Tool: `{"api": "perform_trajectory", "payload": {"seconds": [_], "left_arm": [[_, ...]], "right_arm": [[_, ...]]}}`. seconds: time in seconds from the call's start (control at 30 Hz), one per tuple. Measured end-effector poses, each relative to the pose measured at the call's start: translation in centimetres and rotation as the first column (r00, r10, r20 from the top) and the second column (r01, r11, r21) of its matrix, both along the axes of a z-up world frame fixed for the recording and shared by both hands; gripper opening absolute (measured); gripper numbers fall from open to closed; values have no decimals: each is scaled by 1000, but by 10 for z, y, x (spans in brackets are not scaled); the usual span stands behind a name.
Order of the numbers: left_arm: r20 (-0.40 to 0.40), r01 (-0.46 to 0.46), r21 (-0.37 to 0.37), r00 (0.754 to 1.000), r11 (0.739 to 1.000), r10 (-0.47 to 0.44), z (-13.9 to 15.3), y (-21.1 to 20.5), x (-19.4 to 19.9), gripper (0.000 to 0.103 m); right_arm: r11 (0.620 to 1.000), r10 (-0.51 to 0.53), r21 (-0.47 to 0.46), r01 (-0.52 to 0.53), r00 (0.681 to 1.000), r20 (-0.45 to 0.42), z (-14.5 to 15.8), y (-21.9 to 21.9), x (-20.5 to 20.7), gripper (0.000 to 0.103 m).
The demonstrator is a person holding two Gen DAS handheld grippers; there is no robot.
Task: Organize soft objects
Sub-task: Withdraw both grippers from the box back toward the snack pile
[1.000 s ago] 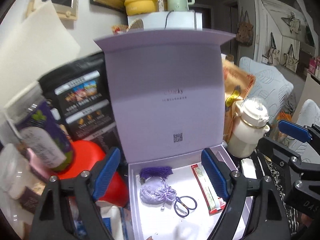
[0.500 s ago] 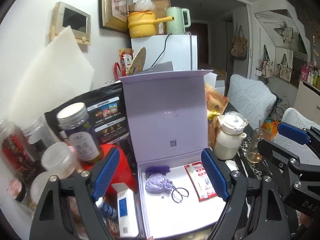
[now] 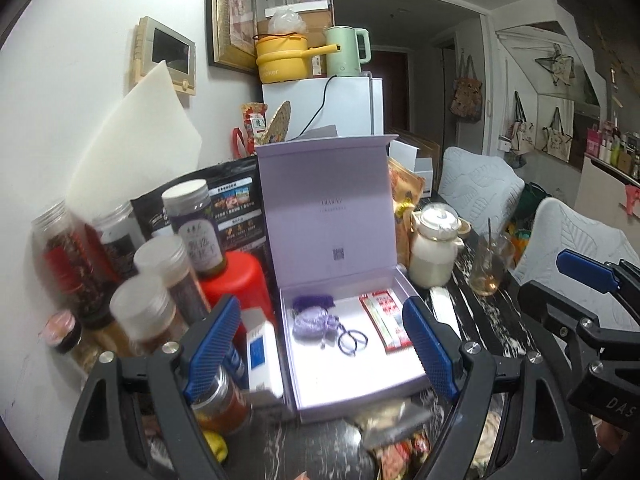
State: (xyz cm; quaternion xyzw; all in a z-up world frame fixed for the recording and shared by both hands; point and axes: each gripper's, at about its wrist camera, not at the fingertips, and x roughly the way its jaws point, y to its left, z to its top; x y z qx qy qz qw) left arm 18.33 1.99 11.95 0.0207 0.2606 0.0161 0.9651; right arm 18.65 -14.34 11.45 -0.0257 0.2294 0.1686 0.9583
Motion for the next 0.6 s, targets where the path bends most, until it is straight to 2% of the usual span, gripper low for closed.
{"api": "perform_trajectory", "payload": {"seconds": [0.3,0.6], "left_arm": [[-17,18,-16,1000,1000,-19,-14,0,-44,84],[-41,97,-45,994,994,-99,-35,-7,-75,84]], "right_arm": [[999,-43,24,44,998,-34,-17,-11,-51,68],[996,-81,40,86,991,-108,-49,-20,-84,69]]}}
